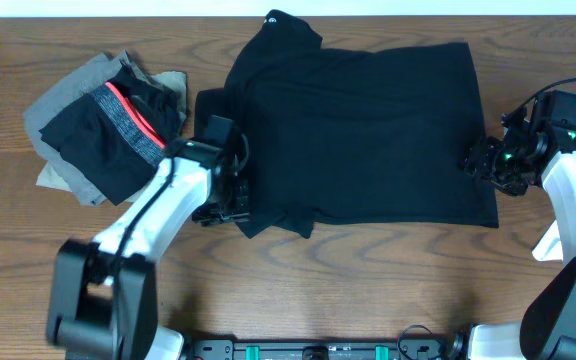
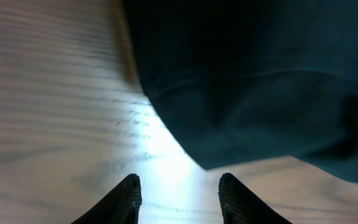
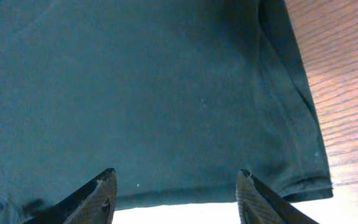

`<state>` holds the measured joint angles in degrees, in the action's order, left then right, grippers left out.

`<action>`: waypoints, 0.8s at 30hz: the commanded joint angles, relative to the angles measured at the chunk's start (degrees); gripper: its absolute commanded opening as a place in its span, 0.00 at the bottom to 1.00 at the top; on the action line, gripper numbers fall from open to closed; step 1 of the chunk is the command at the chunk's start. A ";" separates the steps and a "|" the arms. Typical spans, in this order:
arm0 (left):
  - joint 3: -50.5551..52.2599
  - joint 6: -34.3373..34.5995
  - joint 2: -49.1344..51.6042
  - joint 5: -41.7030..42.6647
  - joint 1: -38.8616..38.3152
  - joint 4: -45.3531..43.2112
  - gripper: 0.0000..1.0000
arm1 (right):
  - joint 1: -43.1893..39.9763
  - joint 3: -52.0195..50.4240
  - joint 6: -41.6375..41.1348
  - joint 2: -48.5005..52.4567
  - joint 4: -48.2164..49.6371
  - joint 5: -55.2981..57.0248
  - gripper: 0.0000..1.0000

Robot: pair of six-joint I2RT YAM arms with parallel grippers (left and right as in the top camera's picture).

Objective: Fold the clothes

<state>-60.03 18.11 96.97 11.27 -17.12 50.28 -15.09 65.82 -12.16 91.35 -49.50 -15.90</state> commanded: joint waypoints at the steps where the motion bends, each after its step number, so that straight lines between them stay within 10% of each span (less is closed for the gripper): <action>1: 0.72 -4.35 5.29 2.73 -0.44 -0.81 0.44 | 0.15 0.02 -0.42 0.07 -0.04 -1.07 0.60; 14: 0.68 -5.40 10.78 2.91 -0.44 -6.84 0.41 | 0.15 0.02 -0.39 0.07 -0.11 -1.05 0.61; 20: 0.68 -5.40 10.75 2.91 -0.44 -6.75 0.08 | 0.15 0.02 -0.39 0.07 -0.24 -1.05 0.61; 24: -0.35 -4.96 10.64 2.89 -0.42 -1.22 0.06 | 0.15 0.02 0.11 0.07 -0.22 -1.01 0.61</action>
<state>-60.53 13.30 105.67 14.68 -17.43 46.33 -15.09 65.82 -12.14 91.35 -49.67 -16.34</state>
